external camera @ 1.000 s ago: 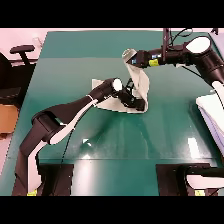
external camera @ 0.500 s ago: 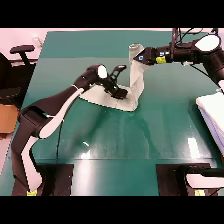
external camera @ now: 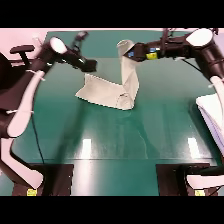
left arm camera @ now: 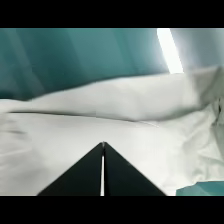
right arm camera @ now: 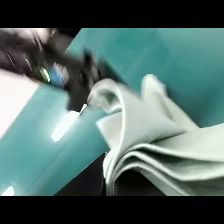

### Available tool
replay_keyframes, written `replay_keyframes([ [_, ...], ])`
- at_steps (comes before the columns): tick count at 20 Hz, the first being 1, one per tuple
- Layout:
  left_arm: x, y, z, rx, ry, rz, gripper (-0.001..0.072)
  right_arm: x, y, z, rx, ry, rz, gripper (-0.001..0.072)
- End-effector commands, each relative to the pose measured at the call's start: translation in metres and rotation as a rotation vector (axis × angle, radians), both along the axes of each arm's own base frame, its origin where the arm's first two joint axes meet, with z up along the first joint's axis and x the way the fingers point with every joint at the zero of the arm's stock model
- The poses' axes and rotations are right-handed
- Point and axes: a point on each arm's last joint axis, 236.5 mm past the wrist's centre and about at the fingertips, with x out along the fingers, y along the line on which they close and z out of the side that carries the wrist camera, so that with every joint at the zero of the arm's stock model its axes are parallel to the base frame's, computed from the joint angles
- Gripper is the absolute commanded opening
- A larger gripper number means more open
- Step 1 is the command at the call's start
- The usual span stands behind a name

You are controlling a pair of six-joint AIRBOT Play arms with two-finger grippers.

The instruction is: Fold the shirts.

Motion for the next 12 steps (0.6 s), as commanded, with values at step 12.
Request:
replay_keyframes([
  [12, -0.019, 0.108, 0.084, 0.025, -0.082, 0.105, 0.003, 0.0, 0.147, -0.165, -0.024, 0.23, 0.026, 0.0018],
])
